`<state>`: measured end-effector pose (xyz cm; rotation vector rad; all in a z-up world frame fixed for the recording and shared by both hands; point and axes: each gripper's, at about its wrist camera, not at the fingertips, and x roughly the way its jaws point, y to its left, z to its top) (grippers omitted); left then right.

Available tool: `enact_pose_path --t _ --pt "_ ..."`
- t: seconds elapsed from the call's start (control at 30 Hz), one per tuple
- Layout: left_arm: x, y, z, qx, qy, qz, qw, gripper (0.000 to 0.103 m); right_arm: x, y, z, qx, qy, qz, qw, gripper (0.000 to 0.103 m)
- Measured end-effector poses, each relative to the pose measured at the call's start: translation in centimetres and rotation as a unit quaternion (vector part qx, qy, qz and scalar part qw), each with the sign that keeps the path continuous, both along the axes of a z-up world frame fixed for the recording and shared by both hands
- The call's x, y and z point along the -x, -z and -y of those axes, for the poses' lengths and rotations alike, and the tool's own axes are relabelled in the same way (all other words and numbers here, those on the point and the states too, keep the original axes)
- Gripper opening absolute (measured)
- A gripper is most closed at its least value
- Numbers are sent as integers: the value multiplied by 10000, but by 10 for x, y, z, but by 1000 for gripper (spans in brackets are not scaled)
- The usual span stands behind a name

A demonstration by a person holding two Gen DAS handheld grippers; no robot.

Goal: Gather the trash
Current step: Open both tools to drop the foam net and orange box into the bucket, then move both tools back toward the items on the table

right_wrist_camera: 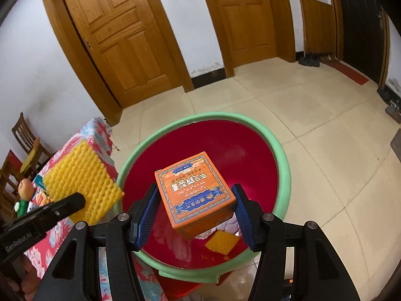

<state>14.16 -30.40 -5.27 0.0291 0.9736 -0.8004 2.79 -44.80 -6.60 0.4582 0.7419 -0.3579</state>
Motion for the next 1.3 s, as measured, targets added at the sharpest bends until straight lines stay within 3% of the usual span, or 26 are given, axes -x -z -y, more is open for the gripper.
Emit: enact_pose_path --t 0.2,0.27,0.33,0.8,1.3 --pt "2 3 7 -24 81 -31 10000 14 0 4 4 -54 42 -49 10000 60" --pt "2 3 7 -47 63 -22 10000 28 1 3 3 -27 63 -33 10000 60" --pt "4 2 8 -59 28 -7 10000 34 2 1 2 20 100 -19 9999 69" --pt "8 -8 -5 49 -66 64 9999 35 9 -12 -2 99 150 137 9997 71" --pt "10 -26 -58 146 -685 191 9974 35 10 -30 -33 135 -193 282 9993 71"
